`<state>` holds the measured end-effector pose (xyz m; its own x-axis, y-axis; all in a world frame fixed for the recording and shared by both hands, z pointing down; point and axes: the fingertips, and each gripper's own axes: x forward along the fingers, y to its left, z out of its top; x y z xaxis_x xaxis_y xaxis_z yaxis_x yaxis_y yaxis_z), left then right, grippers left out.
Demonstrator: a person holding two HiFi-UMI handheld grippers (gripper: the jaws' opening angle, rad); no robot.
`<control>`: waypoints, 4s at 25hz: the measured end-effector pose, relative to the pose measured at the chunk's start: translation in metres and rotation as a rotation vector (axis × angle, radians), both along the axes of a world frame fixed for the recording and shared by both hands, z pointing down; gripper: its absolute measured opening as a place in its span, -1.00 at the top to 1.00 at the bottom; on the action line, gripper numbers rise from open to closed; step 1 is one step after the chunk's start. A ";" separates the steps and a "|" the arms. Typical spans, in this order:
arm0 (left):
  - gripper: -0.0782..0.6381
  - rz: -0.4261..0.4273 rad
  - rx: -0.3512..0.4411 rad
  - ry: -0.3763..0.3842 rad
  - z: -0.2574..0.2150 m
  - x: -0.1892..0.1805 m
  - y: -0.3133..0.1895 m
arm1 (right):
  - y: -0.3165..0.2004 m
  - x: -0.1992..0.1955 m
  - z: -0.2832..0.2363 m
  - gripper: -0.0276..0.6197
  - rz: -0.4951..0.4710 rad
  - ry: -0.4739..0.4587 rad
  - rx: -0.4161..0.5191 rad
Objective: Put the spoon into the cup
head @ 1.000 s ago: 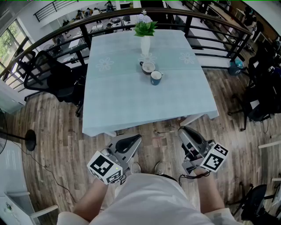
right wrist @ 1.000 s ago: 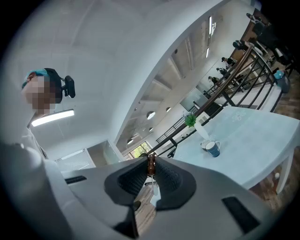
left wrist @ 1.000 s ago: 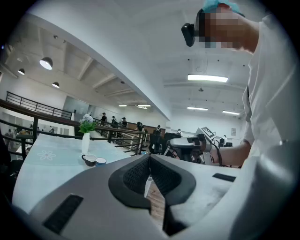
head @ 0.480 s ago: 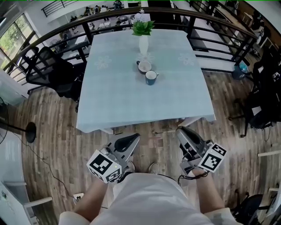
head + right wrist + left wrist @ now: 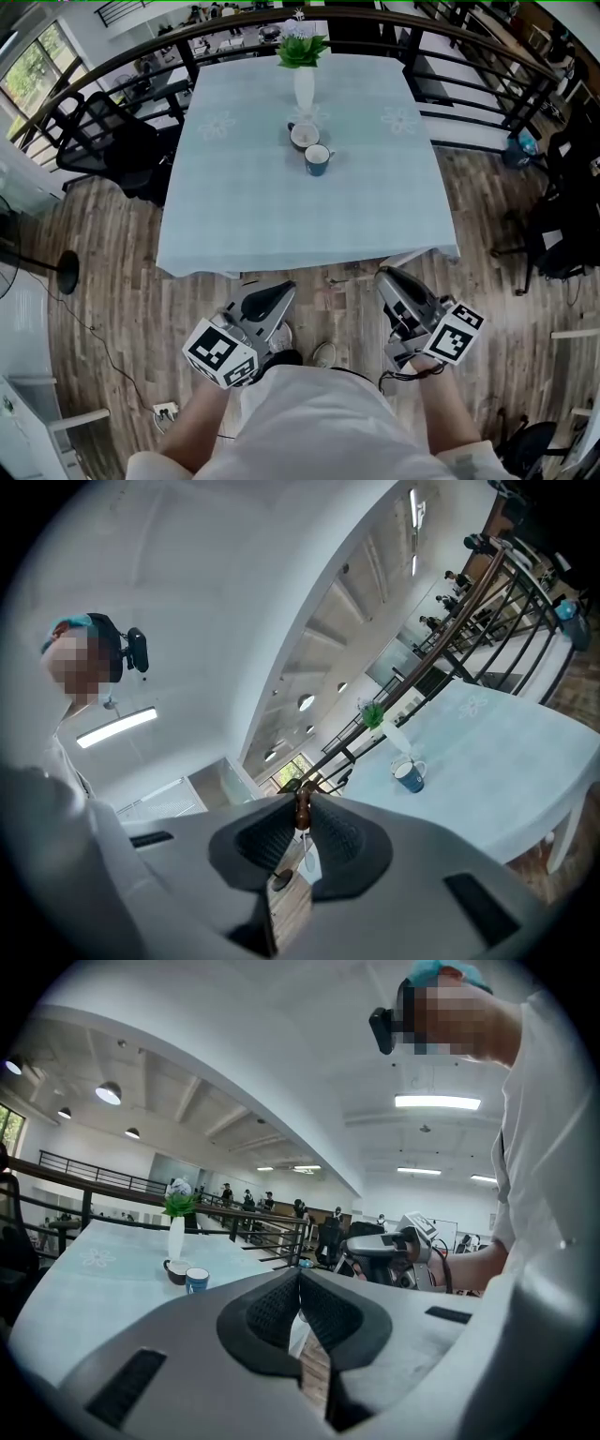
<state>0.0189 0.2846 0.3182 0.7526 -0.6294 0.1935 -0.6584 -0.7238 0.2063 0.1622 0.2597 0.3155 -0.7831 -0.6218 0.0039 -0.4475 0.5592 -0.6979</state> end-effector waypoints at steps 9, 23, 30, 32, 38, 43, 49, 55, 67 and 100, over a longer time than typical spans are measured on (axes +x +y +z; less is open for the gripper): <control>0.72 -0.001 -0.009 0.018 0.013 -0.001 -0.029 | -0.024 0.000 0.016 0.73 0.004 0.028 -0.020; 0.72 0.033 -0.043 0.042 0.036 -0.045 -0.134 | -0.120 -0.043 0.043 0.73 0.043 0.058 -0.073; 0.72 0.063 -0.059 0.052 0.044 -0.070 -0.193 | -0.178 -0.068 0.050 0.73 0.070 0.070 -0.096; 0.72 0.073 -0.064 0.054 0.045 -0.077 -0.209 | -0.192 -0.075 0.052 0.73 0.080 0.076 -0.104; 0.72 0.099 -0.079 0.061 0.049 -0.096 -0.253 | -0.234 -0.092 0.056 0.73 0.110 0.087 -0.119; 0.72 0.124 -0.081 0.067 0.050 -0.109 -0.286 | -0.264 -0.102 0.059 0.73 0.139 0.099 -0.129; 0.72 0.152 -0.089 0.072 0.051 -0.121 -0.320 | -0.298 -0.114 0.058 0.73 0.168 0.107 -0.134; 0.72 0.182 -0.086 0.077 0.050 -0.127 -0.346 | -0.322 -0.121 0.057 0.73 0.189 0.125 -0.126; 0.72 0.171 -0.095 0.074 0.057 -0.122 -0.371 | -0.357 -0.116 0.058 0.73 0.195 0.141 -0.095; 0.72 -0.019 -0.213 0.014 0.117 -0.047 -0.403 | -0.437 -0.060 0.167 0.73 0.010 0.142 -0.215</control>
<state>-0.0282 -0.1185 0.4352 0.7446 -0.5894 0.3133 -0.6674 -0.6507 0.3622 0.1026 -0.1775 0.4821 -0.7594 -0.6024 0.2457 -0.5538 0.4003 -0.7301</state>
